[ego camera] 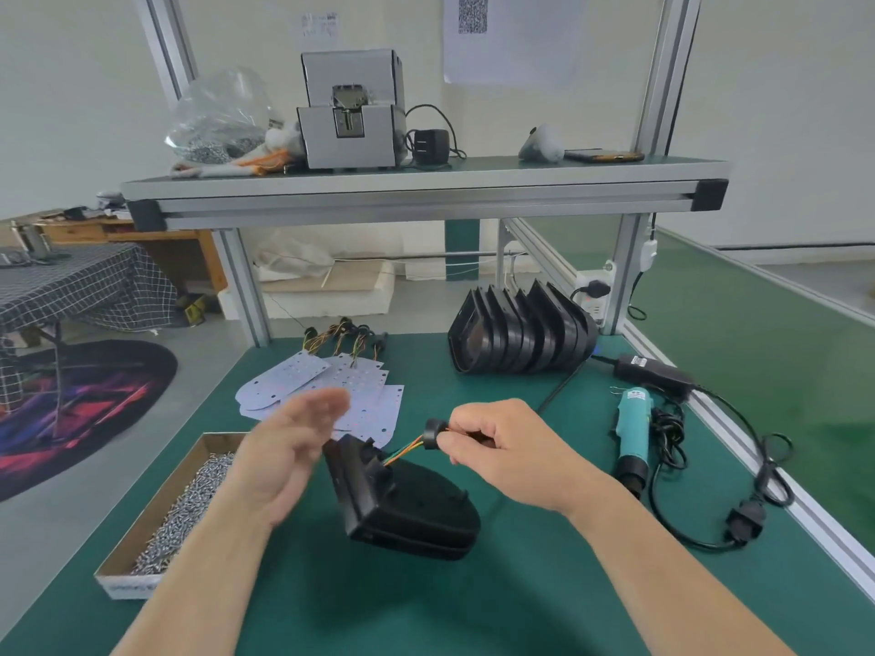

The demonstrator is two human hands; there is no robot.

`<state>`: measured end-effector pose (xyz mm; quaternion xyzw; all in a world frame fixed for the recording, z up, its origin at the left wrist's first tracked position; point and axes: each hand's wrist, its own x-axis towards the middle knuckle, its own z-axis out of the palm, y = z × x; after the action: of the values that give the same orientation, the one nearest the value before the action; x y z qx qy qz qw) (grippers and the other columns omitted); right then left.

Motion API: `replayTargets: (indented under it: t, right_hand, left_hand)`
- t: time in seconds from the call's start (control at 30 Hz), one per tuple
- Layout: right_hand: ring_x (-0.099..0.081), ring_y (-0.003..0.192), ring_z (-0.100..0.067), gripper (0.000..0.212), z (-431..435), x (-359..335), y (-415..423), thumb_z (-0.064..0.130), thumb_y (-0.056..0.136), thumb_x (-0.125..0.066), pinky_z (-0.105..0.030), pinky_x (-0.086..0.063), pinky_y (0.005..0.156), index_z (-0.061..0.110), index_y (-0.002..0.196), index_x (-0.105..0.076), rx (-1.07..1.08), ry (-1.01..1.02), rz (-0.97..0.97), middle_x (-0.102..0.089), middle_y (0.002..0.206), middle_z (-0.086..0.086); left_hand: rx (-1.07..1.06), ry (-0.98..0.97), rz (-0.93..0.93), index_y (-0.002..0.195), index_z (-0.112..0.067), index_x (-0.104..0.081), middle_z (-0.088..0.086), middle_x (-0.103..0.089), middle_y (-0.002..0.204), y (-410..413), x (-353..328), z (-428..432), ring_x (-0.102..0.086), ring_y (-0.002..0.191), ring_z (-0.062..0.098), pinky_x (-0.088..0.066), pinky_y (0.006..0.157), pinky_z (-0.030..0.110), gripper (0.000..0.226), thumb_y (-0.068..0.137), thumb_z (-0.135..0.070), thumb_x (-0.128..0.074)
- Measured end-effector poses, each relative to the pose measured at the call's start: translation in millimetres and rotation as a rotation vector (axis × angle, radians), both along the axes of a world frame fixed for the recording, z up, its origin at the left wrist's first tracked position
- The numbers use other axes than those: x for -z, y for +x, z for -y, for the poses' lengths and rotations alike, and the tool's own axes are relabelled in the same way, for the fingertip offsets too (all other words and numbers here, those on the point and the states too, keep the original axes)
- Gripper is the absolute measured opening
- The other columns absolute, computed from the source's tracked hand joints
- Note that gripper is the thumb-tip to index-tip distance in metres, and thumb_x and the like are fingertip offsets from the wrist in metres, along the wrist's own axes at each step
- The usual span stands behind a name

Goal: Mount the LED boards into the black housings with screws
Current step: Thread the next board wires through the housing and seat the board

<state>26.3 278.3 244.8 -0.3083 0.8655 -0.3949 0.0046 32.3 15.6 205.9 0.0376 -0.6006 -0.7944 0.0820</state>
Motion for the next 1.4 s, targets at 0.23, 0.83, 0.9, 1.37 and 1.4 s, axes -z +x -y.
replayTargets:
  t: [0.23, 0.83, 0.9, 1.37, 1.4]
  right_hand:
    - [-0.049, 0.066, -0.025, 0.026, 26, -13, 2, 0.034, 0.094, -0.052, -0.042, -0.047, 0.064, 0.016, 0.075, -0.055, 0.007, 0.137, -0.093, -0.058, 0.064, -0.001]
    - [-0.044, 0.066, -0.016, 0.02, 28, -36, 24, 0.023, 0.096, -0.056, -0.036, -0.041, 0.057, 0.019, 0.077, -0.055, 0.178, 0.136, -0.534, -0.051, 0.07, 0.009]
    - [-0.047, 0.071, -0.016, 0.02, 22, -37, 22, 0.027, 0.098, -0.056, -0.037, -0.045, 0.063, 0.019, 0.079, -0.057, 0.211, 0.112, -0.449, -0.056, 0.072, 0.007]
    - [-0.04, 0.071, -0.029, 0.033, 25, -46, 9, 0.019, 0.103, -0.045, -0.043, -0.036, 0.066, 0.022, 0.073, -0.032, 0.07, 0.283, -0.222, -0.043, 0.071, 0.0]
    - [-0.04, 0.068, -0.025, 0.034, 19, -45, 6, 0.016, 0.103, -0.047, -0.043, -0.037, 0.065, 0.018, 0.07, -0.035, 0.076, 0.193, -0.19, -0.042, 0.067, 0.001]
  left_hand:
    - [0.423, -1.309, -0.3, 0.152, -0.045, -0.029, -0.024, -0.047, 0.145, 35, -71, -56, -0.044, 0.129, -0.004, -0.03, 0.105, 0.011, 0.076, 0.085, -0.025, -0.059]
    - [0.269, -1.199, 0.086, 0.072, -0.036, -0.041, 0.015, -0.033, 0.145, 27, -37, -34, -0.03, 0.139, 0.016, -0.034, 0.107, 0.045, 0.029, 0.099, -0.046, -0.048]
    - [0.218, -1.213, 0.044, 0.073, -0.034, -0.045, 0.0, -0.035, 0.151, 28, -37, -36, -0.037, 0.136, 0.01, -0.038, 0.1, 0.035, 0.027, 0.095, -0.048, -0.055]
    - [0.259, -0.935, -0.039, 0.119, -0.052, -0.059, -0.017, -0.044, 0.149, 24, -70, -41, -0.043, 0.137, 0.005, -0.033, 0.112, 0.036, 0.055, 0.068, -0.068, -0.07]
    - [0.26, -0.774, -0.029, 0.124, -0.057, -0.055, -0.02, -0.053, 0.141, 23, -68, -32, -0.054, 0.126, 0.006, -0.035, 0.113, 0.044, 0.061, 0.067, -0.079, -0.064]
